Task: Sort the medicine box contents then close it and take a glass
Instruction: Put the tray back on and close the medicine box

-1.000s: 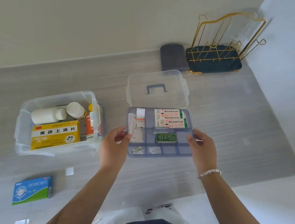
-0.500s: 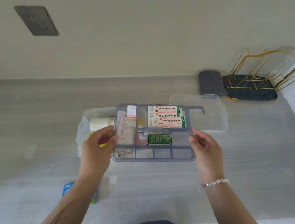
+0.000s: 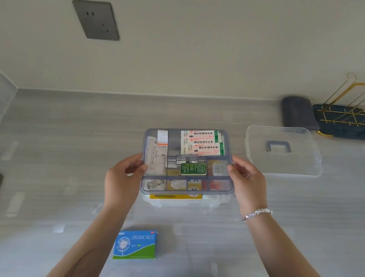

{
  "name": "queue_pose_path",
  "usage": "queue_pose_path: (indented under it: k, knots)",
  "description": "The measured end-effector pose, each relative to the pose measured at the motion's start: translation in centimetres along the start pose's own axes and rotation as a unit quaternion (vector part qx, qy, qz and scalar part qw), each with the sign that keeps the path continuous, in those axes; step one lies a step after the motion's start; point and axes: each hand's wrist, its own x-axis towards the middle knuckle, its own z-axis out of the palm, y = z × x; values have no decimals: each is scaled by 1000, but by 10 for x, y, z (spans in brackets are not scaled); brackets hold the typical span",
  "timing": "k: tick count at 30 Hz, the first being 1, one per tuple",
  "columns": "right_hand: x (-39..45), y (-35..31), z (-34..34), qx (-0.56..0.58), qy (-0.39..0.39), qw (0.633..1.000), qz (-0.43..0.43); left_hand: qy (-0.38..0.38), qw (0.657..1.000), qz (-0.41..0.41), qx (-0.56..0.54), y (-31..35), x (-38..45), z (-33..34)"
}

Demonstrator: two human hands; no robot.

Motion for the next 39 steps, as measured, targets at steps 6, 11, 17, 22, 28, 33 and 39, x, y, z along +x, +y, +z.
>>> queue_pose_path:
  k: [6, 11, 17, 22, 28, 33, 39]
  knots:
    - [-1, 15, 3, -75, 26, 997, 17, -31, 999, -25, 32, -11, 2, 4]
    - [-6, 21, 4, -124, 34, 992, 2, -24, 998, -20, 52, -17, -4, 3]
    - [-7, 23, 5, -137, 43, 990, 1, -12, 997, -16, 73, -19, -3, 4]
    - [-11, 26, 6, -109, 51, 993, 1, -11, 999, -35, 39, -24, -5, 7]
    - [-12, 27, 0, -87, 29, 996, 6, 15, 999, -14, 40, -21, -14, 13]
    - [-17, 34, -14, -63, -8, 998, 17, 21, 999, 34, 19, -6, -40, 33]
    - [-9, 39, -51, -2, -18, 1000, 26, -64, 996, 53, -35, 25, -76, 96]
